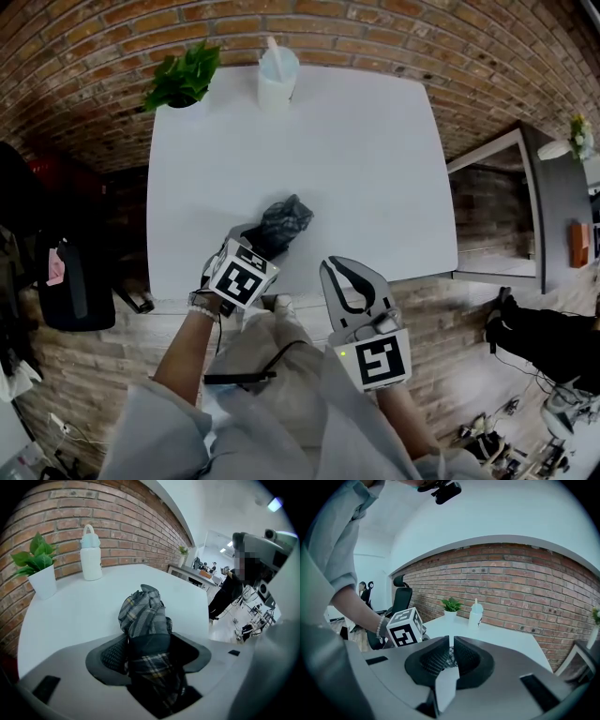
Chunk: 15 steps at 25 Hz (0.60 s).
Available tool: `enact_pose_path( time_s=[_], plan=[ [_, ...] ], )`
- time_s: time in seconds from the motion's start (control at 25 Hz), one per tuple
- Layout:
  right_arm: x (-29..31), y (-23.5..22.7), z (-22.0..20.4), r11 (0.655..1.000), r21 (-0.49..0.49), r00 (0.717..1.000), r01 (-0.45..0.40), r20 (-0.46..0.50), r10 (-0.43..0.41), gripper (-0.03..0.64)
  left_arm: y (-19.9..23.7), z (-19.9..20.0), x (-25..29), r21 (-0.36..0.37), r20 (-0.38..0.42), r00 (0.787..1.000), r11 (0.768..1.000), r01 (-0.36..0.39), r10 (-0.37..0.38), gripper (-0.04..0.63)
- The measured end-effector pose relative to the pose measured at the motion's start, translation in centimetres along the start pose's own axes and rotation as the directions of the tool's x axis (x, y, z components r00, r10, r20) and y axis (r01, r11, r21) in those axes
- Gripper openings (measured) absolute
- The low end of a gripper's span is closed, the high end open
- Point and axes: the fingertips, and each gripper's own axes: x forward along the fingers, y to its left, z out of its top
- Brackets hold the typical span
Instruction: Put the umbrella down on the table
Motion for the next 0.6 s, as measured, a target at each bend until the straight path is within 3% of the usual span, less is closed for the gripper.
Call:
enact_pose_path(
  time_s=[0.16,0.36,0.48,0.6],
  plan=[
    [0.3,0.3,0.4,1.0,-0.006,1.0,-0.003,0.002,0.003,0.057,0.1,0.5,-1.5,0.021,0.026,0.999,1.0,-0.019,0.018,0.29],
    [0.7,0.7,1.6,1.0,-0.023,1.0,-0.006,0.025,0.007,0.057,0.8,2.4,-4.9,0.007,0.129,0.99,0.998,-0.064,0.062,0.29],
    [0.9,1.0,2.7,0.999,-0.034,0.999,-0.005,0.048,0.006,0.057,1.4,3.8,-7.6,-0.006,0.202,0.974,0.994,-0.108,0.107,0.283],
    [0.9,1.3,4.0,0.999,-0.047,0.997,-0.003,0.076,0.007,0.057,2.2,5.2,-10.8,-0.017,0.284,0.943,0.985,-0.173,0.171,0.217]
  ],
)
